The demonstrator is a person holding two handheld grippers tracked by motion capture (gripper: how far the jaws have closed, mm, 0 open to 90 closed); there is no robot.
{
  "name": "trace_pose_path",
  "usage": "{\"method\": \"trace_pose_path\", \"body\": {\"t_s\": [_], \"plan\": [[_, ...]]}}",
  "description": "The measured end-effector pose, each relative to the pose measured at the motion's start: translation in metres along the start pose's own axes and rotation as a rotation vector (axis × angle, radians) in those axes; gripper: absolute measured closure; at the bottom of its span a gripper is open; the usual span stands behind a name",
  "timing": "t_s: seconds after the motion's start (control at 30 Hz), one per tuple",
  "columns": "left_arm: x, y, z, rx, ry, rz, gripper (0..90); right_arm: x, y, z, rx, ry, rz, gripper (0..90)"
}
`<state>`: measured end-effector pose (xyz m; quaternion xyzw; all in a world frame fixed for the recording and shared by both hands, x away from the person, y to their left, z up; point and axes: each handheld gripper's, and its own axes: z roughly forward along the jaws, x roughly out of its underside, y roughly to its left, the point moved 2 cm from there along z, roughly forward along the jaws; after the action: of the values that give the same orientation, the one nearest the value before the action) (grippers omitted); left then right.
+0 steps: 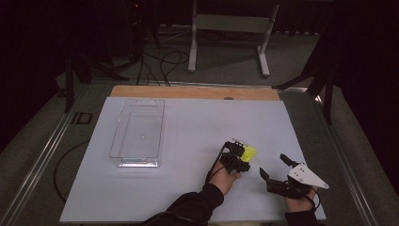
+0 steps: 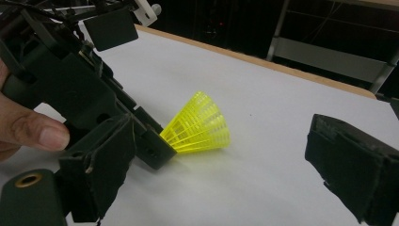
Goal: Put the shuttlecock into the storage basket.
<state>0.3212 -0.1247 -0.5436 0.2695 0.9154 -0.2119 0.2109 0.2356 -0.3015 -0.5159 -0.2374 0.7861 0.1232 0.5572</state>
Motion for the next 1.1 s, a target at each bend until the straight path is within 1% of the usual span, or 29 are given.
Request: {"method": "trace_pose_path", "body": {"t_s": [0.03,0.07,0.13,0.17,0.27,0.3,0.37,0.47,0.5,0.57,0.6,0.63,0.67,0.7,0.73,0.8,0.87,0.9,0.97,1.0,1.07,1.1], "plan": [[0.0,0.0,0.0,0.001,0.002,0.003,57.1,0.0,0.0,0.0,0.0,0.0,0.001,9.1],[0.0,0.0,0.001,0.009,0.004,-0.004,61.9,0.0,0.0,0.0,-0.001,0.0,0.001,9.1],[-0.001,-0.001,0.001,0.007,0.006,-0.003,63.6,0.0,0.0,0.0,-0.003,0.001,0.001,9.1],[-0.001,0.0,0.001,0.012,0.007,-0.012,63.9,0.0,0.0,0.0,-0.003,0.001,0.001,9.1],[-0.001,0.0,0.0,0.016,0.008,-0.012,64.9,0.0,0.0,0.0,-0.005,0.001,0.002,9.1],[-0.002,0.0,0.0,0.034,-0.002,-0.008,64.9,0.0,0.0,0.0,-0.005,0.002,0.002,9.1],[-0.002,0.001,-0.001,0.028,-0.006,-0.006,65.1,0.0,0.0,0.0,-0.005,0.001,0.002,9.1],[-0.004,0.001,-0.002,0.033,-0.002,-0.003,65.2,0.0,0.0,0.0,-0.005,0.002,0.003,9.1],[-0.004,0.003,-0.003,0.04,-0.005,-0.01,65.3,0.0,0.0,0.0,-0.005,0.001,0.002,9.1],[-0.005,0.005,-0.004,0.075,0.005,-0.019,65.3,0.0,0.0,0.0,-0.006,0.0,0.002,9.1],[-0.005,0.006,-0.005,0.078,-0.001,-0.022,65.3,0.0,0.0,0.0,-0.006,0.0,0.003,9.1],[-0.005,0.006,-0.006,0.075,-0.002,-0.013,65.4,0.0,0.0,0.0,-0.006,0.0,0.004,9.1],[-0.006,0.005,-0.007,0.082,-0.001,0.0,65.4,0.0,0.0,0.0,-0.006,0.0,0.005,9.1],[-0.006,0.004,-0.008,0.082,-0.005,0.004,65.4,0.0,0.0,0.0,-0.007,0.0,0.005,9.1],[-0.007,0.003,-0.01,0.078,-0.002,0.018,65.4,0.0,0.0,0.0,-0.006,0.0,0.004,9.1],[-0.009,0.001,-0.015,0.083,-0.006,0.038,65.5,0.0,0.0,0.0,-0.006,0.0,0.003,9.1],[-0.01,0.001,-0.018,0.071,-0.008,0.057,65.5,0.0,0.0,0.0,-0.004,-0.001,0.002,9.1],[-0.011,0.001,-0.019,0.07,-0.007,0.056,65.5,0.0,0.0,0.0,-0.004,0.0,0.002,9.1],[-0.011,0.001,-0.022,0.075,0.001,0.08,65.5,0.0,-0.001,0.0,-0.003,0.001,0.002,9.1],[-0.01,0.002,-0.024,0.072,0.019,0.108,65.5,0.0,-0.001,-0.001,-0.003,0.001,0.003,9.2],[-0.01,0.005,-0.027,0.06,0.021,0.123,65.5,0.0,0.0,-0.001,-0.002,0.0,0.003,9.1],[-0.01,0.006,-0.029,0.064,0.027,0.127,65.5,0.0,-0.001,-0.001,-0.002,0.0,0.004,9.1]]}}
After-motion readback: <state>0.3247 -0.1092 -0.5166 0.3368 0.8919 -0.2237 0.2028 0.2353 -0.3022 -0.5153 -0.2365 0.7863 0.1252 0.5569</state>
